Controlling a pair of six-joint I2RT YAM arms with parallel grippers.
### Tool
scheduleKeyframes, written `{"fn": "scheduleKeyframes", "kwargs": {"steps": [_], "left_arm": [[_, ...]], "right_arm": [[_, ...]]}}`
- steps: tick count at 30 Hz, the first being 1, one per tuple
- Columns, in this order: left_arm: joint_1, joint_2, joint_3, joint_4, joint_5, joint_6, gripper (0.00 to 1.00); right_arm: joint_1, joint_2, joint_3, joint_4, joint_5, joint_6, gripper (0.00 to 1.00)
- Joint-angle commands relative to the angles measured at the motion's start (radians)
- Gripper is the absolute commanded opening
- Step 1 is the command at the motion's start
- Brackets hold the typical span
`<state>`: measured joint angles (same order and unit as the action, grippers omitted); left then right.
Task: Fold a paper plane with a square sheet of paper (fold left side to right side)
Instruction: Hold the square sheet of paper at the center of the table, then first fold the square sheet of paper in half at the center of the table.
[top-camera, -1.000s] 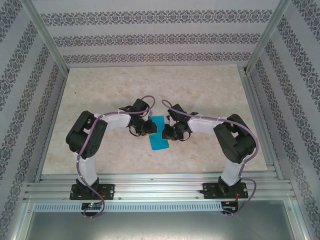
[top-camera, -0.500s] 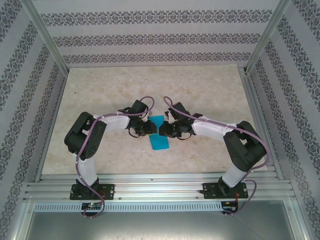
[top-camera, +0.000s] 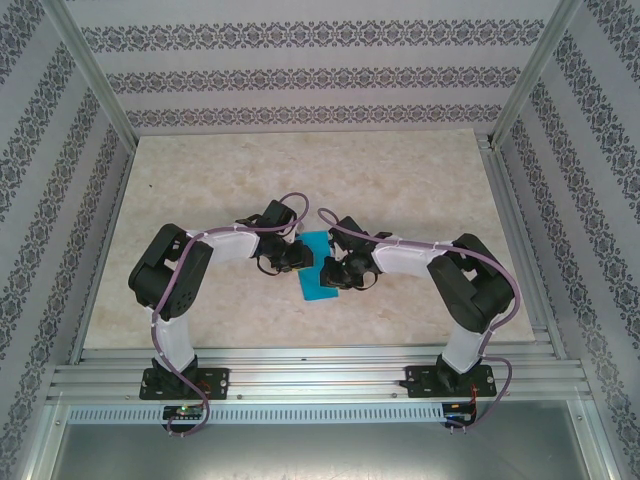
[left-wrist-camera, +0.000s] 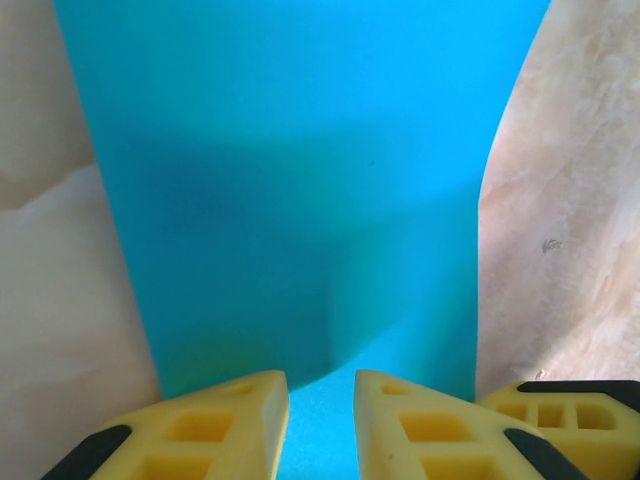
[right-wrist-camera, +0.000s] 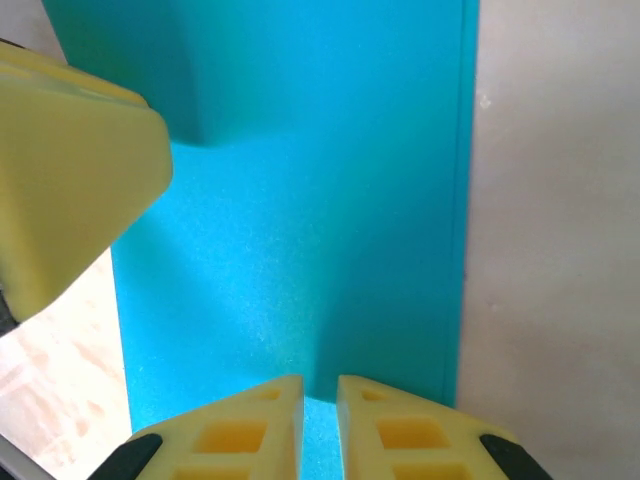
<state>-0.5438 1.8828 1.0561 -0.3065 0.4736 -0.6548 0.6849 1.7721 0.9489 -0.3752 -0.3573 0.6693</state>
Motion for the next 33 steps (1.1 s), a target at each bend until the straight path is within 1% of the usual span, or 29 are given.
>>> {"fn": "scheduleKeyframes", "kwargs": {"steps": [1,10,19,27,33], "left_arm": [[-0.012,0.045,-0.046,-0.065,-0.038,0.010,0.28],[-0.008,0.042,-0.026,-0.077,-0.052,0.012,0.30],[0.037,0.067,0.077,-0.118,-0.072,0.049,0.33],[0.086,0.104,0.157,-0.083,-0.054,0.064,0.34],[0.101,0.155,0.217,-0.046,-0.002,0.070,0.36]], "right_arm": [[-0.007,0.032,0.010,-0.070,0.060,-0.032,0.17],[-0.009,0.042,0.029,-0.126,0.094,-0.064,0.18],[-0.004,0.067,0.034,-0.147,0.097,-0.082,0.17],[-0.001,0.079,0.035,-0.163,0.107,-0.090,0.17],[0.000,0.092,0.045,-0.172,0.110,-0.096,0.17]]}}
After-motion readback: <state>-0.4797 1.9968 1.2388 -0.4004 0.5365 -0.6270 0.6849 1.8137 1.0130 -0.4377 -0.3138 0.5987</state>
